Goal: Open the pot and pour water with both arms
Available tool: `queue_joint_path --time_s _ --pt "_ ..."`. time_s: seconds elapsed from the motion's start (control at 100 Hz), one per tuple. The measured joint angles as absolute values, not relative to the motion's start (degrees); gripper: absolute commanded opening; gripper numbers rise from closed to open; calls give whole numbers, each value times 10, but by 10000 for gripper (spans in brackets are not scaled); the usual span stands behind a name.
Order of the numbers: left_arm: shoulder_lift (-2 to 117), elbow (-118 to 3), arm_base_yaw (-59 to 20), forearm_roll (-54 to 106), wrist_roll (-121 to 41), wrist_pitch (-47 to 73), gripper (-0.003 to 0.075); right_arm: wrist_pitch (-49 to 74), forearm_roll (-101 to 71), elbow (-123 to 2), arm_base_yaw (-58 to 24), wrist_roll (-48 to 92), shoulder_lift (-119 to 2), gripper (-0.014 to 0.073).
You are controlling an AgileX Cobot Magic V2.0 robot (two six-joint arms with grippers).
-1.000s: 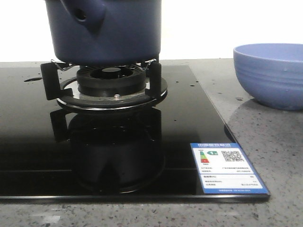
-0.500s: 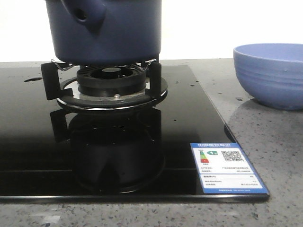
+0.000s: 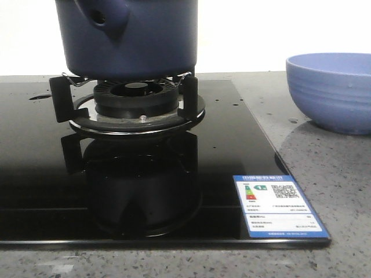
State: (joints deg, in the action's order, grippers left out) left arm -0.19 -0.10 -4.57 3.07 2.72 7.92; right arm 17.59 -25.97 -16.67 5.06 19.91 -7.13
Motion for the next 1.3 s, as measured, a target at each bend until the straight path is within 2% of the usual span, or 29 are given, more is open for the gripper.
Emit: queue_joint_path --time_s 0.08,0.2,0.54,1.3 --pt "-2 -1 -46 31 27 79 -20 163 -118 -162 51 65 -81 -62" --pt "-2 -1 -46 31 27 79 -20 126 -30 -133 51 0 -85 -62" --pt "-2 -1 -46 31 27 79 -20 96 30 5 8 -10 3 -62" --pt "-2 -1 -46 31 27 79 -20 100 40 5 6 -10 6 -62"
